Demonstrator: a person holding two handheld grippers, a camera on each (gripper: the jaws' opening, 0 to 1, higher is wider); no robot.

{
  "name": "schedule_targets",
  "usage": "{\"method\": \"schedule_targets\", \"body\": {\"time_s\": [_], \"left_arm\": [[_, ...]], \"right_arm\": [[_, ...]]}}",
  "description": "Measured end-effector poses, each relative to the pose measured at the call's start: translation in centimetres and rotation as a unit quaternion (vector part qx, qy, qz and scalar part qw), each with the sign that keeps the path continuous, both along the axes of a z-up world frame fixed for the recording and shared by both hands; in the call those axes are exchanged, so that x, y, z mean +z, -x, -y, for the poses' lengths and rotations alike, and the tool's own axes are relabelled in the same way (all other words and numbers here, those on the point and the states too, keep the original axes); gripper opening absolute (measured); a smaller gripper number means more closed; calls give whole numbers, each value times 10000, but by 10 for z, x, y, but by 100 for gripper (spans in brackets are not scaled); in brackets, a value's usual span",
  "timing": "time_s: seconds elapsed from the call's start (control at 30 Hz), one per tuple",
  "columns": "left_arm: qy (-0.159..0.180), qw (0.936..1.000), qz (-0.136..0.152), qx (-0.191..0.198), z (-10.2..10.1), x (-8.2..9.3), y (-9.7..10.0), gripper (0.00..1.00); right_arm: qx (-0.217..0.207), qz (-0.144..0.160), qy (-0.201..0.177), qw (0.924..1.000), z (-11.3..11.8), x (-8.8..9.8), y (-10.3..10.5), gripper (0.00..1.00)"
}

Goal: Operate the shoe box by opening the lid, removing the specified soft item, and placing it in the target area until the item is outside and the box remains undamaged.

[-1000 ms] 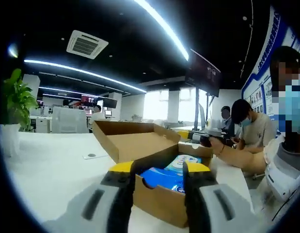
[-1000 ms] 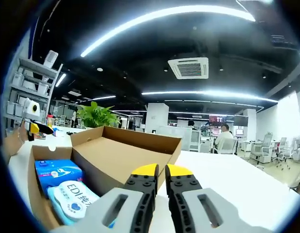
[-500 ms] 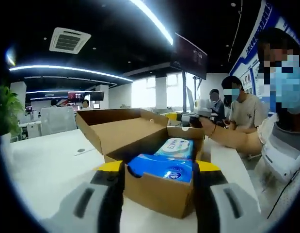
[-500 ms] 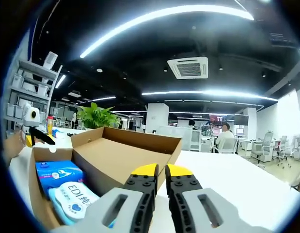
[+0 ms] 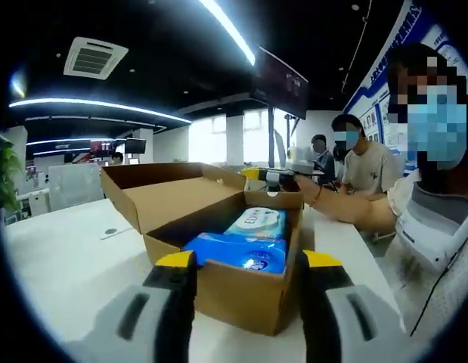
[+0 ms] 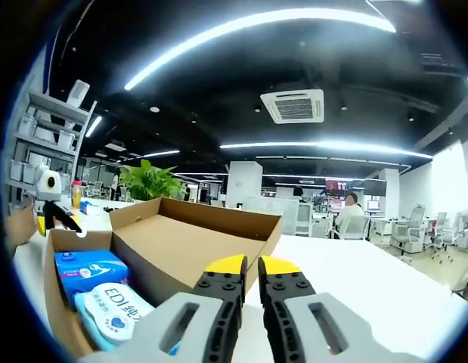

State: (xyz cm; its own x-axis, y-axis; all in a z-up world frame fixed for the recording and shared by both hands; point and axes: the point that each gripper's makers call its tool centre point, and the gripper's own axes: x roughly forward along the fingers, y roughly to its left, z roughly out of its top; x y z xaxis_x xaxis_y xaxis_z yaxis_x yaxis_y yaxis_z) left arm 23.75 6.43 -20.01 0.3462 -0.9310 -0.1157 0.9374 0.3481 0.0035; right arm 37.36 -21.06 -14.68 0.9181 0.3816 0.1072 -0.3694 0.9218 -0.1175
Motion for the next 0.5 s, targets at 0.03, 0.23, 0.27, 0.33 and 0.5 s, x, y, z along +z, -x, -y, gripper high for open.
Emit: {"method": "schedule_targets", "body": {"time_s": [0.03, 0.23, 0.27, 0.33, 0.5], "left_arm": [[-78, 10000, 10, -6, 1, -4, 0, 55], [-158, 9998, 110, 11, 1, -7, -4, 52], [-158, 9998, 115, 13, 1, -7, -4, 52], [-149, 9998, 117, 13, 0, -7, -4, 52], [-141, 9998, 115, 17, 1, -7, -4, 52]], "right_arm": [[2, -1, -3, 10000, 0, 0, 0, 5], [4, 0, -4, 10000, 0, 0, 0, 5], [4, 1, 1, 10000, 0, 0, -1, 5], [6, 1, 1, 10000, 0, 0, -1, 5], [23, 10, 11, 10000, 0, 0, 0, 6]]}}
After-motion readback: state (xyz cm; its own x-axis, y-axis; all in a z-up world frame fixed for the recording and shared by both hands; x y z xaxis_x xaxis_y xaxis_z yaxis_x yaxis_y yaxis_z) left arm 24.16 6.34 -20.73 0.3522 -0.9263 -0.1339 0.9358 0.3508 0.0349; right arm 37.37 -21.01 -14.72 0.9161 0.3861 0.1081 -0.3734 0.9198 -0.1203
